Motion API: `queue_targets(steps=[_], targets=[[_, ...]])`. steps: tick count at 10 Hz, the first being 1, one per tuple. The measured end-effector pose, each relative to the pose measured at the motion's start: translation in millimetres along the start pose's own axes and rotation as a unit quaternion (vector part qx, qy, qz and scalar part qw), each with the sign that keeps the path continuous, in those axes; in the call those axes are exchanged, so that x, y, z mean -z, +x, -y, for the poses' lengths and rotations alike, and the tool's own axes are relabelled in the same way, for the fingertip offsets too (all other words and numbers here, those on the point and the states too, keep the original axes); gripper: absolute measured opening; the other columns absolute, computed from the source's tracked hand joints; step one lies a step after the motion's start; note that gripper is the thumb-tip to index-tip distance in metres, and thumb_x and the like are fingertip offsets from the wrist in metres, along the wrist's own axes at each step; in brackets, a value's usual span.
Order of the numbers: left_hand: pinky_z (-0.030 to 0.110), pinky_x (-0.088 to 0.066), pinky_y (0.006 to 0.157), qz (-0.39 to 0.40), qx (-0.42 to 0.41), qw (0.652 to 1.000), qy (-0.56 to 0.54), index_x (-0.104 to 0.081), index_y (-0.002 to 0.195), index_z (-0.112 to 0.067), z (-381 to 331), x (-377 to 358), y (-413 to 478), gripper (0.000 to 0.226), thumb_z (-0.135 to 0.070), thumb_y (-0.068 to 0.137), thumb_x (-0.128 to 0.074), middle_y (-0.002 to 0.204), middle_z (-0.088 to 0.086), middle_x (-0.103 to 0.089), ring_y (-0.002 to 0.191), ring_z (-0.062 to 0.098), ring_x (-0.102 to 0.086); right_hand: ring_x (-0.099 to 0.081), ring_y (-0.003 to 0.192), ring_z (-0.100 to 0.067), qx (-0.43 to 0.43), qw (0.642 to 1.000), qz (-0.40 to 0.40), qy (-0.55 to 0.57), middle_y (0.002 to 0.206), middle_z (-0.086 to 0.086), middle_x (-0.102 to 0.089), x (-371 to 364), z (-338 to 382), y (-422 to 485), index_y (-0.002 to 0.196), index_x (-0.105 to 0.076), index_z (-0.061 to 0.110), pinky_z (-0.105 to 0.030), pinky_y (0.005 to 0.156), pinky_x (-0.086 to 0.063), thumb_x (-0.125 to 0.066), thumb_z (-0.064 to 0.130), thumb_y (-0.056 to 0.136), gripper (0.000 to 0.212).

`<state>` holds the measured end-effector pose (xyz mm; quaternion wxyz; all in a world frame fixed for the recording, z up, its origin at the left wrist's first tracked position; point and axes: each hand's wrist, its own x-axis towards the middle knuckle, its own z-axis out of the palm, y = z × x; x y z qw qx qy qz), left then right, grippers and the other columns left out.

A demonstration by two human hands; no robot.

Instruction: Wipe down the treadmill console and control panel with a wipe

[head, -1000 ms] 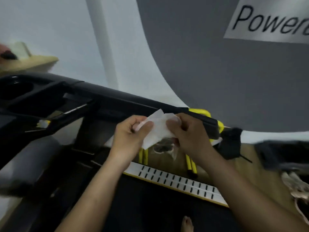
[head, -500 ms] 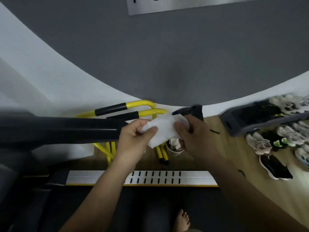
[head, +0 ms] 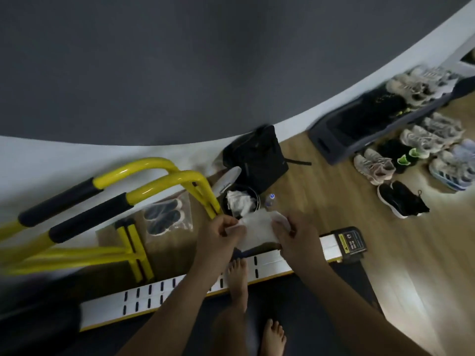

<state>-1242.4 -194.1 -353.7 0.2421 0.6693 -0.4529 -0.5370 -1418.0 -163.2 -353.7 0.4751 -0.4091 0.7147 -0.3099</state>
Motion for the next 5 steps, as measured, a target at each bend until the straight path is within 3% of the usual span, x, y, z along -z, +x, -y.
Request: queue_targets(steps=[1, 2, 3, 4, 5], targets=[[0.009, -0.042, 0.052, 0.036, 0.046, 0.998, 0.028, -0.066, 0.091, -0.020, 52, -33, 88, 0.006, -0.023, 0.089, -0.071, 0.082, -0.003, -0.067, 0.067, -0.002, -0.060, -0.058, 0.060, -0.016, -0.063, 0.998, -0.009, -0.014, 0.070, -0.005, -0.062, -31, -63, 76, 0.085, -0.061, 0.020, -0.027, 0.049, -0.045, -0.058, 0.025, 0.096, 0.013], [0.012, -0.045, 0.054, 0.028, 0.065, 0.996, 0.057, -0.066, 0.089, -0.020, 118, -55, 178, 0.006, -0.023, 0.090, -0.070, 0.082, -0.004, -0.067, 0.072, 0.005, -0.061, -0.059, 0.063, -0.015, -0.094, 0.995, 0.002, -0.027, 0.072, -0.002, -0.061, -74, -124, 156, 0.085, -0.059, 0.020, -0.020, 0.049, -0.043, -0.056, 0.026, 0.098, 0.014], [0.028, -0.055, 0.067, 0.013, 0.086, 0.996, 0.035, -0.067, 0.097, -0.017, 179, -72, 262, 0.007, -0.021, 0.091, -0.068, 0.090, -0.001, -0.068, 0.080, 0.016, -0.066, -0.064, 0.065, -0.021, -0.114, 0.993, 0.007, -0.026, 0.071, -0.003, -0.061, -120, -185, 237, 0.082, -0.056, 0.020, -0.022, 0.052, -0.047, -0.054, 0.030, 0.099, 0.020], [0.037, -0.052, 0.091, 0.065, 0.174, 0.980, -0.071, -0.050, 0.135, -0.025, 241, -83, 339, 0.042, -0.034, 0.096, -0.062, 0.124, -0.013, -0.053, 0.107, 0.011, -0.057, -0.068, 0.071, -0.023, -0.168, 0.985, 0.046, -0.007, 0.086, -0.007, -0.065, -158, -248, 315, 0.103, -0.055, 0.020, -0.023, 0.052, -0.053, -0.056, 0.028, 0.098, 0.010], [0.050, -0.032, 0.109, 0.100, 0.264, 0.948, -0.145, -0.040, 0.141, -0.048, 298, -85, 391, 0.071, -0.073, 0.078, -0.058, 0.146, -0.017, -0.041, 0.135, 0.016, -0.038, -0.068, 0.087, -0.027, -0.279, 0.958, 0.059, 0.024, 0.106, -0.008, -0.062, -183, -300, 366, 0.127, -0.047, 0.027, -0.041, 0.063, -0.062, -0.061, 0.034, 0.094, 0.037]])
